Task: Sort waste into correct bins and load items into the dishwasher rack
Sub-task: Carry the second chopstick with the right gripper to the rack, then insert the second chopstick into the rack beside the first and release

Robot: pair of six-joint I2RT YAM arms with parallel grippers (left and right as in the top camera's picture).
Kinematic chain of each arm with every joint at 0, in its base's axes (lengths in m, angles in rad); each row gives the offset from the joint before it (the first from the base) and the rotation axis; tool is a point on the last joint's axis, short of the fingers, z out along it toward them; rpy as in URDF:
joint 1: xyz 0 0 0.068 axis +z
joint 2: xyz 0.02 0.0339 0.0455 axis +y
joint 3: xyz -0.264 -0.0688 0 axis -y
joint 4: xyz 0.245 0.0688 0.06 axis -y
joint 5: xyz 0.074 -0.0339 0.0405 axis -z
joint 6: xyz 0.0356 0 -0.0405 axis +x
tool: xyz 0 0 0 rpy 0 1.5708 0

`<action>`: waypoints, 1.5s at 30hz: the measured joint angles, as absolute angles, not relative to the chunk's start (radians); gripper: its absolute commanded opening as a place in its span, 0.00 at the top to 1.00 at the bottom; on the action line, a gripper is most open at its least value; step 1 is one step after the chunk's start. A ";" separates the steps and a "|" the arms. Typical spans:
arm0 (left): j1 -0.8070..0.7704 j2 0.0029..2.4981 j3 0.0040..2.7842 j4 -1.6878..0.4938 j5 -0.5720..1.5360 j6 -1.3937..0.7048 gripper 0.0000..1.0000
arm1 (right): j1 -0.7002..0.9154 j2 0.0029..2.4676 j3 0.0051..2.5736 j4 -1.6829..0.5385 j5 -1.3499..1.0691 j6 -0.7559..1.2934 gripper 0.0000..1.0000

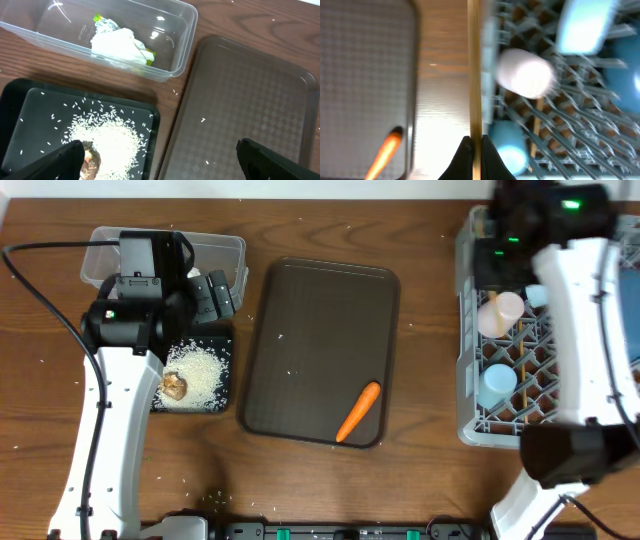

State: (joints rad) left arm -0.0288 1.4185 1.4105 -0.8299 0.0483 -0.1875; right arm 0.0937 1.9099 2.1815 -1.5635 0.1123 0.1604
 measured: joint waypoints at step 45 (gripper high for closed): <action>-0.029 1.419 1.411 -0.830 0.048 -0.187 0.02 | -0.451 1.644 1.380 -1.141 -0.302 -0.170 0.99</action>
